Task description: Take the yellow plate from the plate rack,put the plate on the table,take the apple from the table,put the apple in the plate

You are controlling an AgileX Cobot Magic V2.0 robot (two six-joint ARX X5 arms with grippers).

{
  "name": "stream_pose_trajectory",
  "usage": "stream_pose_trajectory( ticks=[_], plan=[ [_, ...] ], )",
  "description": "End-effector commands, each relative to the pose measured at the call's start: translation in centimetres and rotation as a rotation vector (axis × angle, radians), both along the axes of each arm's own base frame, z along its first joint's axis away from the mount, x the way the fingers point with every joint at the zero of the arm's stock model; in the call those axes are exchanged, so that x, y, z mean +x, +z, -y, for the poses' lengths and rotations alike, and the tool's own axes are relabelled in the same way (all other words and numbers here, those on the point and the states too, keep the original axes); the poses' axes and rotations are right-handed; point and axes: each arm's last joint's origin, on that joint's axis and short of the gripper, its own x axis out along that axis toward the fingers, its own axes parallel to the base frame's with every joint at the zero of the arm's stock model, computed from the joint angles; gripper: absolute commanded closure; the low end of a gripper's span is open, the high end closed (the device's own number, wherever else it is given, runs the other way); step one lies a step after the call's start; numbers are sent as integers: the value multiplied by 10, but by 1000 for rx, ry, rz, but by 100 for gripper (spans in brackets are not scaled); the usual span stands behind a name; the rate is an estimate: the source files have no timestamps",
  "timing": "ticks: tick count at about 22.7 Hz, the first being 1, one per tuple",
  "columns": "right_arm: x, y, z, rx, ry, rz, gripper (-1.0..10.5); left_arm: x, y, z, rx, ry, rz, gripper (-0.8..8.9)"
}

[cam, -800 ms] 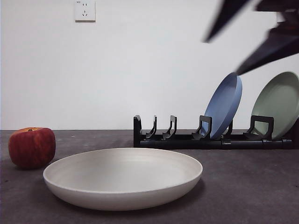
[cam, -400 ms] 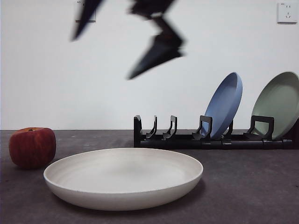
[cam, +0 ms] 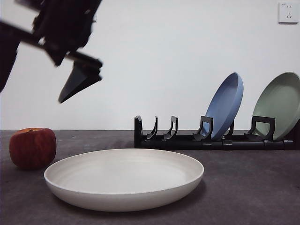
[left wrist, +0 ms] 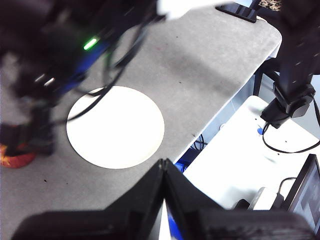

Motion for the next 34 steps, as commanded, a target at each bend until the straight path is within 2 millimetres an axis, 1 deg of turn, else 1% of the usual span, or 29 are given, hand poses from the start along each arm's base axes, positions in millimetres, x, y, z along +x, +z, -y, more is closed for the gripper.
stream_pose_trajectory(
  ticks=[1, 6, 12, 13, 14, 16, 17, 18, 20, 22, 23, 26, 29, 31, 32, 34],
  plan=[
    [6, -22, -12, -34, 21, 21, 83, 0, 0, 0, -7, -9, -4, 818],
    [13, -61, -23, -74, 28, -7, 84, -1, 0, 1, -11, -24, -14, 818],
    [16, -97, -28, -125, 32, -51, 107, -1, 0, 1, -17, -45, -28, 818],
    [16, -98, -28, -128, 32, -53, 197, -2, 0, 1, -19, -51, -33, 818],
    [17, -98, -28, -124, 31, -50, 369, -2, 0, 1, -19, -51, -32, 818],
    [17, -97, -29, -109, 21, -49, 826, -2, 0, 1, -18, -51, -32, 818],
    [17, -97, -29, -108, 15, -51, 970, -2, 0, 1, -18, -51, -32, 818],
    [17, -97, -29, -108, 6, -53, 950, -2, 0, 1, -18, -51, -32, 818],
    [18, -97, -28, -119, -14, -36, 950, -2, 0, 1, -18, -51, -32, 818],
    [17, -89, -26, -115, -17, -28, 949, -2, 0, 1, -18, -51, -32, 818],
    [16, -79, -25, -107, -19, -20, 949, -2, 0, 1, -18, -51, -32, 818],
    [9, -41, -15, -88, -26, 6, 946, -2, 0, 1, -16, -53, -29, 818],
    [-4, -9, 1, -134, -21, 12, 946, -2, 0, 1, -15, -54, -27, 818],
    [-14, 1, 12, -188, -3, 18, 946, -2, 0, 1, -15, -55, -27, 818],
    [-19, 3, 20, -208, 0, 13, 946, -2, 0, 1, -14, -54, -27, 818],
    [-32, -1, 40, -220, 1, 9, 946, -1, 0, 1, -13, -48, -22, 818]
  ],
)
